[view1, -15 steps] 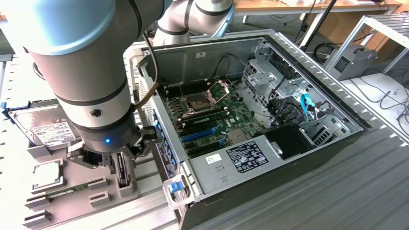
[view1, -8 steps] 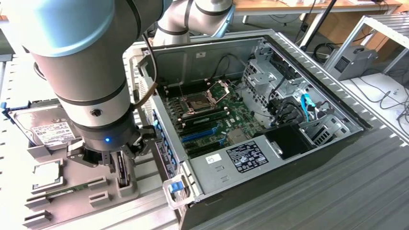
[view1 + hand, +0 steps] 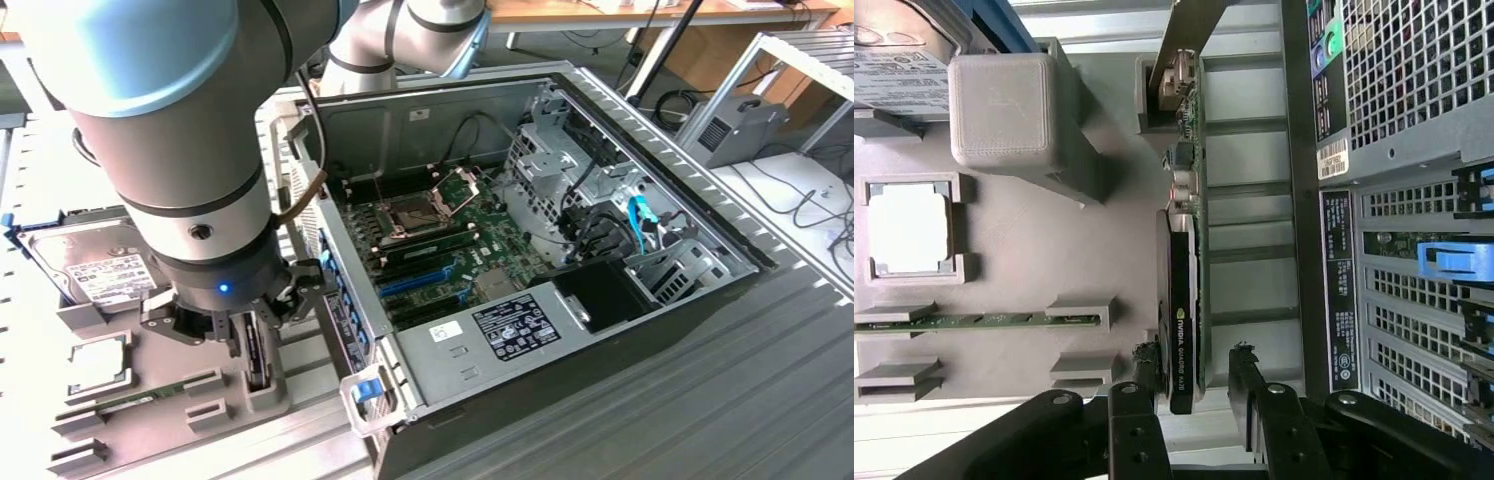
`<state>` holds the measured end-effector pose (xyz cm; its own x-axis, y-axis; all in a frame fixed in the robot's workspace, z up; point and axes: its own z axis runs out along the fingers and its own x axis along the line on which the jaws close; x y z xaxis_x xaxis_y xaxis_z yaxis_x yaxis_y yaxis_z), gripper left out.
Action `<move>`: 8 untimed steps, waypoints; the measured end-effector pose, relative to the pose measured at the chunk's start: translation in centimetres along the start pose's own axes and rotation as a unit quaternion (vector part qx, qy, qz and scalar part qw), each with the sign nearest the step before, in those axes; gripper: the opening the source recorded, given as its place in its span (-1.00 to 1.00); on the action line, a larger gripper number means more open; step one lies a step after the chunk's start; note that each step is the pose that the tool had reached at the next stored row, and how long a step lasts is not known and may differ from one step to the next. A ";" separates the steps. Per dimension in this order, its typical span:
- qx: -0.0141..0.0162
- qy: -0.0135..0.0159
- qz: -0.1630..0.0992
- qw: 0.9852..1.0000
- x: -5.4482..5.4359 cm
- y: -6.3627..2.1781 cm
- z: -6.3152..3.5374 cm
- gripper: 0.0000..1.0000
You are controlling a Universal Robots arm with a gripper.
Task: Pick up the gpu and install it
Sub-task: 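Pick up the gpu and move the gpu toward the slot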
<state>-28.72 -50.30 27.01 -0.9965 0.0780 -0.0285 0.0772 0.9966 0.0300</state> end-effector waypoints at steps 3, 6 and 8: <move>0.000 0.000 0.000 1.000 0.0 0.23 0.10 -0.16; 0.000 0.000 0.000 1.000 0.0 0.46 0.18 -0.16; 0.000 0.000 0.000 1.000 0.1 0.60 0.24 -0.16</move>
<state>-28.72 -49.70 26.79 -0.9965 0.0780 -0.0284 0.0772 0.9966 0.0299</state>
